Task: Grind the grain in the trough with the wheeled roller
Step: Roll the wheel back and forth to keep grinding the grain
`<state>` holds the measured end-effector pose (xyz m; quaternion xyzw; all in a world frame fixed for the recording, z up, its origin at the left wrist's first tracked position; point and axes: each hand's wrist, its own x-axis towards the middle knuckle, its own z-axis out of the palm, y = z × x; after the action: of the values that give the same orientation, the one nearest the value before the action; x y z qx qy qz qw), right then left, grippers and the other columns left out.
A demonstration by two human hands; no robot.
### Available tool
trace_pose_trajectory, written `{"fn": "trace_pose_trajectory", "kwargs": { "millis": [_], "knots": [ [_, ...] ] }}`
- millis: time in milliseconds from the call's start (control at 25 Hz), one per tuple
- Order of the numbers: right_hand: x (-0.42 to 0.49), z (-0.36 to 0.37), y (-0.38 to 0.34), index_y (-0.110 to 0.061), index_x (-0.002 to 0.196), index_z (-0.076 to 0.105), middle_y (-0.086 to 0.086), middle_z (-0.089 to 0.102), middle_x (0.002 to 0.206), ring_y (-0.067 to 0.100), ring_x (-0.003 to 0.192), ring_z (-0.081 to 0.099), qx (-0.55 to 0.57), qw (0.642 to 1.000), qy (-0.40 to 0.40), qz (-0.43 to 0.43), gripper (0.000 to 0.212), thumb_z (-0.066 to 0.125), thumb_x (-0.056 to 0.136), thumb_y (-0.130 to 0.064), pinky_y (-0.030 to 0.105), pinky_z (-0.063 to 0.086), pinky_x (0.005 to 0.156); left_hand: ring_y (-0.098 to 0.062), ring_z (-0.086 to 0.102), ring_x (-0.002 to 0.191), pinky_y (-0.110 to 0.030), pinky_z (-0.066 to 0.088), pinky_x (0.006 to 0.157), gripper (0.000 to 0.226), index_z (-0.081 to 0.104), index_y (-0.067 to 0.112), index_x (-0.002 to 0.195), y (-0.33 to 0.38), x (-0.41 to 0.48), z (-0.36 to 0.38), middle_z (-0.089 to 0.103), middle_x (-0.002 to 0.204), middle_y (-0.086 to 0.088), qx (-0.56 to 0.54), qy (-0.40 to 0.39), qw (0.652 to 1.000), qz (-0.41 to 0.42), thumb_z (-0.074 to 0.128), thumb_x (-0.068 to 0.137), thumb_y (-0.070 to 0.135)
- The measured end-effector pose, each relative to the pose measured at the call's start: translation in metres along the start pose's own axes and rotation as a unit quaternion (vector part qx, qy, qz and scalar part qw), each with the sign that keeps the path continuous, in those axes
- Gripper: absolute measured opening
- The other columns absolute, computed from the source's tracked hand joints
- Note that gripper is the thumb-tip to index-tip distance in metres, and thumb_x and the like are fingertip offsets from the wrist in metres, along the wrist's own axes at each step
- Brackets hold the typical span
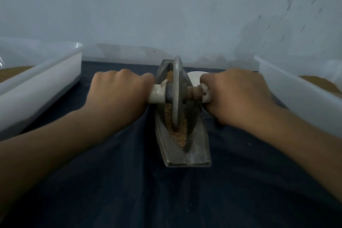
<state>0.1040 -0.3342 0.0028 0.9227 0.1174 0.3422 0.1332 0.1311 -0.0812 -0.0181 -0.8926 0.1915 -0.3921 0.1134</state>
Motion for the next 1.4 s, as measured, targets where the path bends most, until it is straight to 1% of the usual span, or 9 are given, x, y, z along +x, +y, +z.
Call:
{"fn": "trace_pose_trajectory", "kwargs": {
  "millis": [200,400,560,680,880,1000,1120,1280,1400],
  "knots": [
    [0.049,0.048,-0.001,-0.026,0.075,0.049,-0.002,0.041,0.062,0.02,0.053,0.039,0.025,0.997,-0.025,0.07,0.018,0.064,0.085,-0.025,0.024,0.022,0.048,-0.03,0.052,0.048,-0.025,0.019,0.05,0.029,0.038,0.02,0.069,0.006,0.045,0.034,0.05,0.056,-0.009,0.011,0.006,0.999,-0.037,0.064,0.077,0.01],
    [0.05,0.049,-0.004,-0.025,0.081,0.052,0.0,0.049,0.069,0.024,0.064,0.052,0.057,0.991,-0.058,0.104,0.011,0.059,0.089,-0.027,0.028,0.031,0.052,-0.033,0.058,0.059,-0.028,0.022,0.048,0.014,0.049,0.018,0.079,0.008,0.062,0.029,0.051,0.063,-0.007,0.029,-0.023,0.999,-0.021,0.06,0.083,0.01],
    [0.001,0.014,-0.001,-0.026,0.064,0.039,-0.007,0.04,0.053,0.016,0.046,0.039,0.025,0.999,-0.018,0.041,0.033,0.069,0.075,-0.031,0.022,0.021,0.046,-0.024,0.035,0.04,-0.021,0.008,0.048,0.031,0.036,0.021,0.07,0.006,0.017,-0.004,0.031,0.05,-0.003,0.022,0.004,0.999,0.024,0.067,0.07,0.016],
    [-0.005,0.0,0.0,-0.029,0.057,0.028,-0.009,0.029,0.046,0.01,0.039,0.026,0.008,1.0,-0.021,0.012,0.05,0.077,0.06,-0.023,0.015,0.017,0.048,-0.024,0.033,0.038,-0.02,0.009,0.05,0.039,0.032,0.021,0.069,0.003,0.005,-0.002,0.027,0.051,0.0,0.002,0.001,1.0,0.011,0.07,0.065,0.016],
    [0.054,0.047,-0.002,-0.023,0.079,0.055,0.0,0.043,0.065,0.023,0.058,0.044,0.032,0.995,-0.044,0.088,0.01,0.062,0.087,-0.022,0.026,0.026,0.05,-0.03,0.052,0.054,-0.027,0.024,0.049,0.012,0.052,0.015,0.077,0.008,0.052,0.031,0.039,0.058,-0.005,0.008,-0.012,0.999,-0.041,0.061,0.08,0.008],
    [0.059,0.051,-0.003,-0.024,0.086,0.057,-0.001,0.047,0.071,0.025,0.067,0.051,0.07,0.988,-0.082,0.115,0.006,0.058,0.091,-0.024,0.029,0.03,0.053,-0.034,0.061,0.066,-0.034,0.039,0.053,0.01,0.055,0.015,0.086,0.011,0.074,0.029,0.042,0.064,-0.005,0.016,-0.048,0.998,-0.03,0.058,0.084,0.005],
    [0.03,0.035,-0.002,-0.027,0.073,0.045,-0.005,0.043,0.062,0.02,0.057,0.044,0.053,0.993,-0.065,0.088,0.023,0.064,0.086,-0.031,0.027,0.025,0.05,-0.03,0.055,0.054,-0.026,0.021,0.045,0.016,0.049,0.019,0.08,0.009,0.047,0.012,0.045,0.06,-0.003,0.028,-0.028,0.999,0.005,0.064,0.082,0.012],
    [-0.003,0.002,0.0,-0.026,0.059,0.035,-0.008,0.03,0.047,0.011,0.039,0.024,-0.016,1.0,-0.013,0.012,0.042,0.077,0.06,-0.026,0.016,0.013,0.048,-0.02,0.023,0.043,-0.02,0.008,0.049,0.038,0.034,0.019,0.07,0.002,0.006,-0.007,0.029,0.051,0.0,0.01,-0.002,1.0,0.026,0.071,0.063,0.012],
    [0.006,0.019,0.0,-0.026,0.06,0.036,-0.006,0.038,0.051,0.014,0.043,0.034,0.002,0.998,-0.042,0.037,0.039,0.074,0.069,-0.026,0.02,0.018,0.047,-0.023,0.034,0.04,-0.021,0.011,0.049,0.028,0.04,0.017,0.069,0.005,0.017,0.005,0.036,0.05,-0.004,0.023,-0.007,1.0,0.011,0.067,0.067,0.01]
  ]
}}
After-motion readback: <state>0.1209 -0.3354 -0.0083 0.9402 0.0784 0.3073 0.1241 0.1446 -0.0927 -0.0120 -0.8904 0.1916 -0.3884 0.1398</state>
